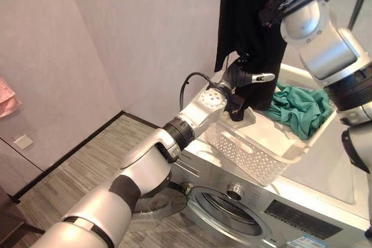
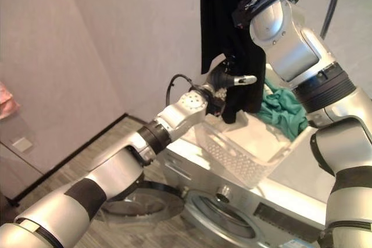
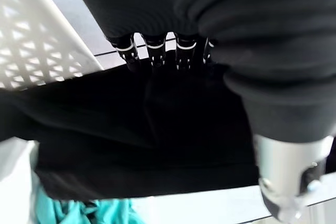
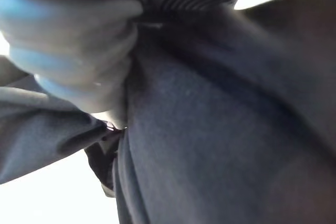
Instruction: Grab the laundry basket,head to the washer,open it,put in the laundry and shut it.
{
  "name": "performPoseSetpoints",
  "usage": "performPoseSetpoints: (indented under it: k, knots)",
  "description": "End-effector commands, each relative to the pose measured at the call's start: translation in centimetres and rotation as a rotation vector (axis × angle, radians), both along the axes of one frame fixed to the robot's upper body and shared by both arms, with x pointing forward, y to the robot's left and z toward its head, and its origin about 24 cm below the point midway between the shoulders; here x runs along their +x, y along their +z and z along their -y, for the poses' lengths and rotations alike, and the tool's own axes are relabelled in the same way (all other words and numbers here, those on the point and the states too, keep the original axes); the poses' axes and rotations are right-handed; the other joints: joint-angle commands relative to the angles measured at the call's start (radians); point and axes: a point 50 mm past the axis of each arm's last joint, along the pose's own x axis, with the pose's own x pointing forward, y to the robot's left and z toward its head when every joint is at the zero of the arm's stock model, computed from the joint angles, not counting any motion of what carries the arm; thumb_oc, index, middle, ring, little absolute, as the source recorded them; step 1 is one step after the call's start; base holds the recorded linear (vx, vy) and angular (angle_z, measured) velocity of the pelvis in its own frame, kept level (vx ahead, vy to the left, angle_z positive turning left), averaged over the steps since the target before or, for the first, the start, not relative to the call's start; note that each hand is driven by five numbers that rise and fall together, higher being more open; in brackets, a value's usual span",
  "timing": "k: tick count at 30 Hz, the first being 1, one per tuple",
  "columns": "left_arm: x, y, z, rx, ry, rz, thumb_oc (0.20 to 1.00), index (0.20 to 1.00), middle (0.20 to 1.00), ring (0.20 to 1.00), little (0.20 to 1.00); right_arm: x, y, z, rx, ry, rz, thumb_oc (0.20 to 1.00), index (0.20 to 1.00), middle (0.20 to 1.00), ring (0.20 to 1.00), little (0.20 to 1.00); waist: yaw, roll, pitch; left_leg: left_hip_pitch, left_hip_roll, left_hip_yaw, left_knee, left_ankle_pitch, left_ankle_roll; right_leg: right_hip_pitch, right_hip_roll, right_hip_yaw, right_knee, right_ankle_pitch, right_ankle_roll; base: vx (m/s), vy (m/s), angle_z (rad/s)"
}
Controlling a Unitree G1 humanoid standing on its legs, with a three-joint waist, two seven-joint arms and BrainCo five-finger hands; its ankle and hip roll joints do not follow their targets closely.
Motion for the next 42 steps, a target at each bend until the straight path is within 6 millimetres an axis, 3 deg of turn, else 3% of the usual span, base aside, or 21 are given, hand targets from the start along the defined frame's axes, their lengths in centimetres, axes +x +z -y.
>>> performPoseSetpoints:
  k: [1,4,5,6,20,26,33,34,35,39,42]
  knots:
    - [0.5,5.6,-0.6,-0.100,0.048,0.164,1.000,1.000,1.000,1.000,1.000,-1.7,4.0,1.5,0.074,-0.007,0.146,0.200,0.200,0.200,0.200,0.200,0.046,-0.029,-0.008,0.034,0.057,0.017,0.006,-0.065,-0.029,-0.040,-0.077,-0.045,0.110,-0.058,0.052,0.00,0.000,0.00]
    - [0.5,5.8,-1.0,-0.147,0.053,0.164,1.000,1.000,1.000,1.000,1.000,-1.7,3.6,1.6,0.084,-0.002,0.145,0.200,0.200,0.200,0.200,0.200,0.044,-0.031,-0.009,0.036,0.057,0.021,0.006,-0.066,-0.029,-0.041,-0.076,-0.043,0.110,-0.058,0.052,0.01,-0.004,0.00]
    - [0.5,5.6,-1.1,-0.161,0.054,0.154,0.881,0.881,0.881,0.881,0.881,-1.7,3.5,1.8,0.088,-0.003,0.147,0.200,0.200,0.200,0.200,0.200,0.044,-0.032,-0.009,0.035,0.057,0.023,0.006,-0.066,-0.029,-0.042,-0.076,-0.041,0.110,-0.057,0.052,-0.05,-0.016,-0.03]
    - [0.6,5.3,-1.5,-0.170,0.059,0.145,0.203,0.203,0.203,0.203,0.203,-1.7,3.3,2.0,0.088,-0.007,0.145,0.200,0.200,0.200,0.200,0.200,0.041,-0.032,-0.007,0.038,0.057,0.025,0.006,-0.066,-0.029,-0.042,-0.075,-0.038,0.110,-0.057,0.051,0.00,0.000,0.00]
    - [1.1,4.6,-3.4,-0.185,0.108,0.158,0.200,0.200,0.200,0.200,0.200,-1.2,0.5,3.6,0.110,-0.005,0.074,0.200,0.200,0.200,0.200,0.200,0.021,-0.025,-0.003,0.043,0.059,0.040,0.006,-0.076,-0.025,-0.050,-0.075,-0.017,0.112,-0.066,0.053,0.00,-0.004,-0.04]
    - [0.9,4.7,-3.1,-0.204,0.108,0.168,0.200,0.200,0.200,0.200,0.200,-0.7,0.1,3.3,0.128,0.014,0.048,0.200,0.200,0.200,0.200,0.200,0.019,-0.025,0.003,0.048,0.062,0.050,0.006,-0.077,-0.023,-0.054,-0.073,-0.006,0.115,-0.072,0.052,0.00,-0.001,-0.05]
    - [0.8,4.8,-2.6,-0.169,0.115,0.193,0.200,0.200,0.200,0.200,0.200,-0.6,0.0,1.3,0.202,0.138,0.030,0.200,0.200,0.200,0.200,0.200,0.011,-0.023,0.003,0.052,0.062,0.056,0.006,-0.079,-0.021,-0.062,-0.071,0.006,0.116,-0.072,0.051,0.00,-0.004,-0.06]
    - [0.8,4.8,-2.6,-0.169,0.115,0.193,0.200,0.200,0.200,0.200,0.200,-0.6,0.0,1.3,0.202,0.138,0.030,0.454,0.454,0.454,0.454,0.454,0.011,-0.023,0.003,0.052,0.062,0.056,0.006,-0.079,-0.021,-0.063,-0.071,0.006,0.117,-0.072,0.051,-0.01,-0.002,-0.11]
    - [0.8,4.9,-2.6,-0.157,0.121,0.206,0.200,0.200,0.200,0.200,0.200,-0.5,-0.4,0.8,0.258,0.205,0.005,1.000,1.000,1.000,1.000,1.000,0.011,-0.022,0.005,0.053,0.062,0.057,0.006,-0.078,-0.020,-0.065,-0.070,0.011,0.117,-0.072,0.051,-0.01,-0.003,-0.06]
    - [1.5,5.1,-3.9,-0.153,0.164,0.218,0.200,0.200,0.200,0.200,0.200,-0.4,-1.0,-0.7,0.312,0.358,-0.080,1.000,1.000,1.000,1.000,1.000,0.006,-0.024,0.007,0.053,0.066,0.068,0.006,-0.075,-0.022,-0.076,-0.068,0.028,0.118,-0.073,0.052,-0.01,-0.004,-0.04]
    - [2.6,5.9,-6.4,-0.158,0.247,0.241,0.200,0.200,0.200,0.200,0.200,-1.1,-1.5,-1.2,0.361,0.508,-0.122,1.000,1.000,1.000,1.000,1.000,-0.012,-0.020,0.006,0.056,0.068,0.090,0.006,-0.074,-0.026,-0.087,-0.066,0.043,0.117,-0.068,0.056,0.00,0.001,-0.20]
